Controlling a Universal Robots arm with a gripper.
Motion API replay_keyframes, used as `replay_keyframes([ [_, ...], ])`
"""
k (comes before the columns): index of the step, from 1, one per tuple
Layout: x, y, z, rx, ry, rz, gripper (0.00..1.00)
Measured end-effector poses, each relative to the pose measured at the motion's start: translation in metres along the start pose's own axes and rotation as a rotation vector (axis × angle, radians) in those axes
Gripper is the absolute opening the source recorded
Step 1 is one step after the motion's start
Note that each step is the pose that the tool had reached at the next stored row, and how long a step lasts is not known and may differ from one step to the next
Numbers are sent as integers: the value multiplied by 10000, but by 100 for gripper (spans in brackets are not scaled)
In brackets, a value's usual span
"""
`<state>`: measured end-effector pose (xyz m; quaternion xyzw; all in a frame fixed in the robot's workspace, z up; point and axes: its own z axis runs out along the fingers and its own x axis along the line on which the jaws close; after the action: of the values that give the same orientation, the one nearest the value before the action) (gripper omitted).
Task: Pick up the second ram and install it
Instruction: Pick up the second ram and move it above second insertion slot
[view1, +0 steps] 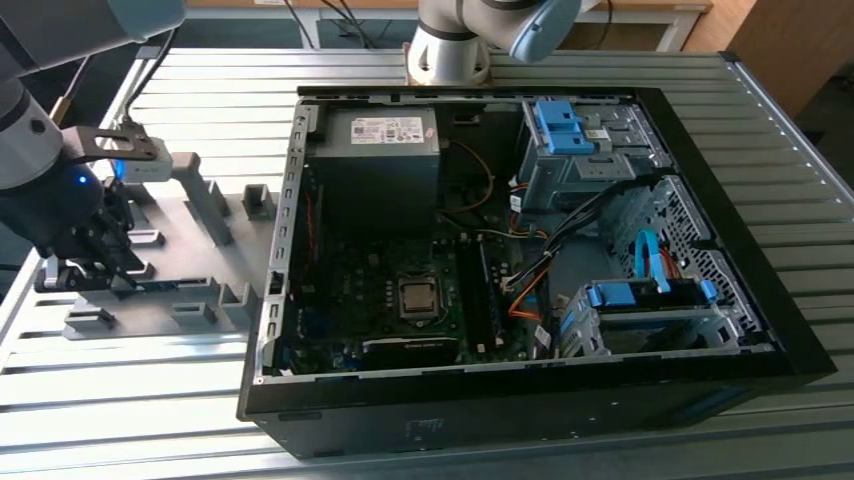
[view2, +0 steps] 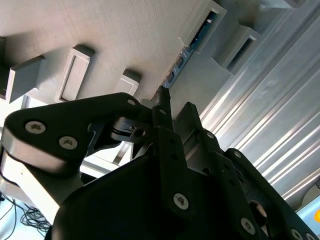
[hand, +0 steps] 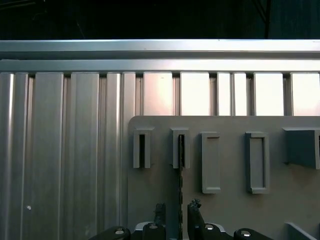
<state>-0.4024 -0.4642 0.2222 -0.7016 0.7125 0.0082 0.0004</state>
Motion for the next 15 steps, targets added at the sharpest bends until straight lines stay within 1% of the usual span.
replay_keyframes([
  [8,0,7,55,4,1,1,31],
  [15,-24,16,90,7,-1,0,31],
])
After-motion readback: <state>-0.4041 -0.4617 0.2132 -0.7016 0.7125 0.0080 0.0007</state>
